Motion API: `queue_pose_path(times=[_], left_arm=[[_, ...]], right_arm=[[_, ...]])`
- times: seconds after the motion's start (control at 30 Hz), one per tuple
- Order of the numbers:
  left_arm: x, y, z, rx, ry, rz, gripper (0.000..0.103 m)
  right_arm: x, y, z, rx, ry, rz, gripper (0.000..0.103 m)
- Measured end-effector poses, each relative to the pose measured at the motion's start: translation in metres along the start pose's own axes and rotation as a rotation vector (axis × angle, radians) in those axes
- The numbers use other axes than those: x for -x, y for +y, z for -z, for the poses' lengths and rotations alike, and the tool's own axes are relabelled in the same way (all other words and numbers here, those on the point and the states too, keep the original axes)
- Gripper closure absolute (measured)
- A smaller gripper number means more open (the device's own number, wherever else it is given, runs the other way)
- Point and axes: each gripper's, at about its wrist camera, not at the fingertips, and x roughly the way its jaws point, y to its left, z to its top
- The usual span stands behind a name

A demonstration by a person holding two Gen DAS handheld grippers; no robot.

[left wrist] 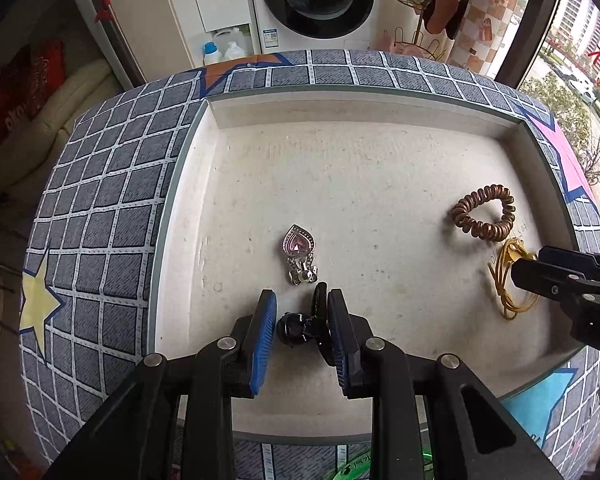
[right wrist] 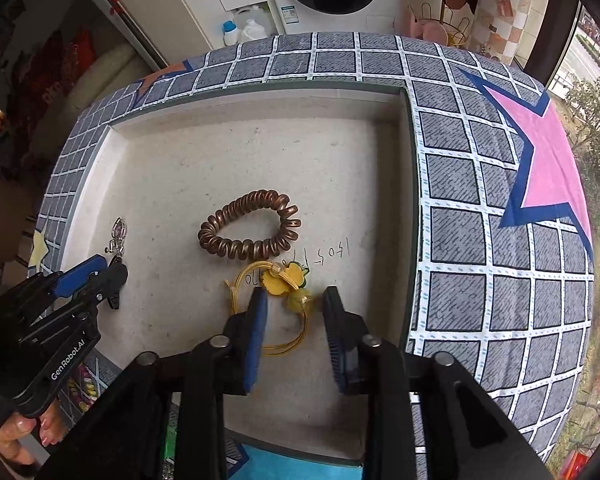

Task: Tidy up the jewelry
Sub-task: 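Carry black claw clip and yellow hair tie into white tray, open both tools, then withdraw both tools from the tray toward the remaining jewelry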

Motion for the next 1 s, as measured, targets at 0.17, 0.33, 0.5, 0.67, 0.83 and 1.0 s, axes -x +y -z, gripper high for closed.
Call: queue_pose_path(times=[0.17,0.33,0.5,0.67,0.83,1.0], left_arm=[[0.011,0.002,0.002,-0.004,-0.030,0.009,0.064],[0.020,0.005,0.001,-0.001,-0.061,0.026,0.040],[0.035,0.009,0.001,0.019,-0.122,0.032,0.000],[0.050,0.011,0.003,0.004,-0.147,0.022,0.000],[0.072,0.020,0.018,0.012,-0.155,0.033,0.000],[0.091,0.036,0.044,0.043,-0.158,0.010,0.000]], right_arm=[[0.010,0.001,0.001,-0.022,-0.028,-0.033,0.048],[0.024,0.001,-0.001,-0.069,-0.063,-0.080,0.048],[0.036,0.002,0.000,-0.096,-0.084,-0.105,0.047],[0.048,0.003,0.007,-0.119,-0.103,-0.109,0.039],[0.062,0.002,0.019,-0.151,-0.125,-0.130,0.022],[0.074,0.002,0.037,-0.172,-0.121,-0.139,0.021]])
